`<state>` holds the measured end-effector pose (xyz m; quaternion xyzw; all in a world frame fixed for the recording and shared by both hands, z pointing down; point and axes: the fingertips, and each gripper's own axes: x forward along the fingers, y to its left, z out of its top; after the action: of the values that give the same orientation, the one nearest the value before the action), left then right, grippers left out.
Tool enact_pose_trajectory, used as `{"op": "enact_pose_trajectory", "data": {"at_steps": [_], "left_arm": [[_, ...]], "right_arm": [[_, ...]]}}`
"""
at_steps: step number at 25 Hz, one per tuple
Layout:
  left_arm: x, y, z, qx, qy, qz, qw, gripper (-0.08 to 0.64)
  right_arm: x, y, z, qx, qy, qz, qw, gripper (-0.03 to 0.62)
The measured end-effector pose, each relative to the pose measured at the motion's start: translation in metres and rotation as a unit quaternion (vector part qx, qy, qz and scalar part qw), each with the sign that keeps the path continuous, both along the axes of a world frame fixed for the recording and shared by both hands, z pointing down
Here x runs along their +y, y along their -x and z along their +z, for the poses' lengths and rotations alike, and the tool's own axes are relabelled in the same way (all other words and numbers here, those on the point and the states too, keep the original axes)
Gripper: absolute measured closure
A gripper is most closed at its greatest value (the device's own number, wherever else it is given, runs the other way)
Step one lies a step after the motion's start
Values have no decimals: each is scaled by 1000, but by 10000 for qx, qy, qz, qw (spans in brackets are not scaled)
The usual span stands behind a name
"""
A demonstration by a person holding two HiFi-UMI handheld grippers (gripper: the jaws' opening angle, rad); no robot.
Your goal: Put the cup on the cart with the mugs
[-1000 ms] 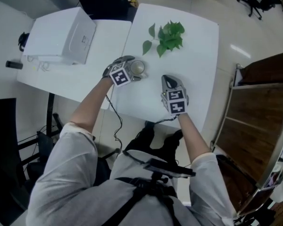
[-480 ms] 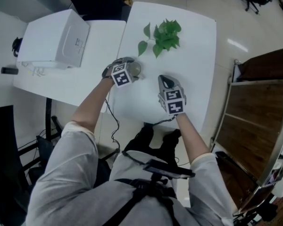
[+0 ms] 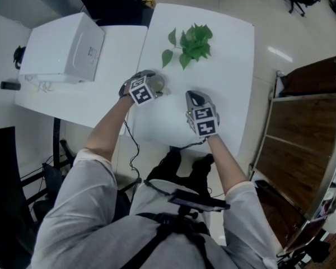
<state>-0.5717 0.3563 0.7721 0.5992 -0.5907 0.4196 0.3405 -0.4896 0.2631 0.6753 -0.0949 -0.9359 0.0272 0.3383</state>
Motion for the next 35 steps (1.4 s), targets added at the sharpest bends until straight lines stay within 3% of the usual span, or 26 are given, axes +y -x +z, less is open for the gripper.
{"op": "enact_pose_trajectory", "data": {"at_steps": [11, 15, 22, 27, 35], "left_arm": [[19, -17, -71, 117, -748, -862, 9934, 155], [15, -26, -104, -13, -1221, -1219, 9850, 155], [14, -47, -143, -169, -1847, -1742, 9671, 155], [-5, -68, -166, -142, -2263, -1745, 9582, 155], [-64, -112, -199, 18, -2688, -1135, 9565, 155]], "right_arm": [[7, -17, -26, -124, -202, -228, 9995, 584], [4, -28, -40, -207, -265, -321, 9989, 584], [-9, -55, -58, -331, -95, 8, 9994, 584], [-30, -73, -73, -411, -132, 418, 9982, 584], [-78, -124, -86, -497, -301, 1205, 9910, 584]]}}
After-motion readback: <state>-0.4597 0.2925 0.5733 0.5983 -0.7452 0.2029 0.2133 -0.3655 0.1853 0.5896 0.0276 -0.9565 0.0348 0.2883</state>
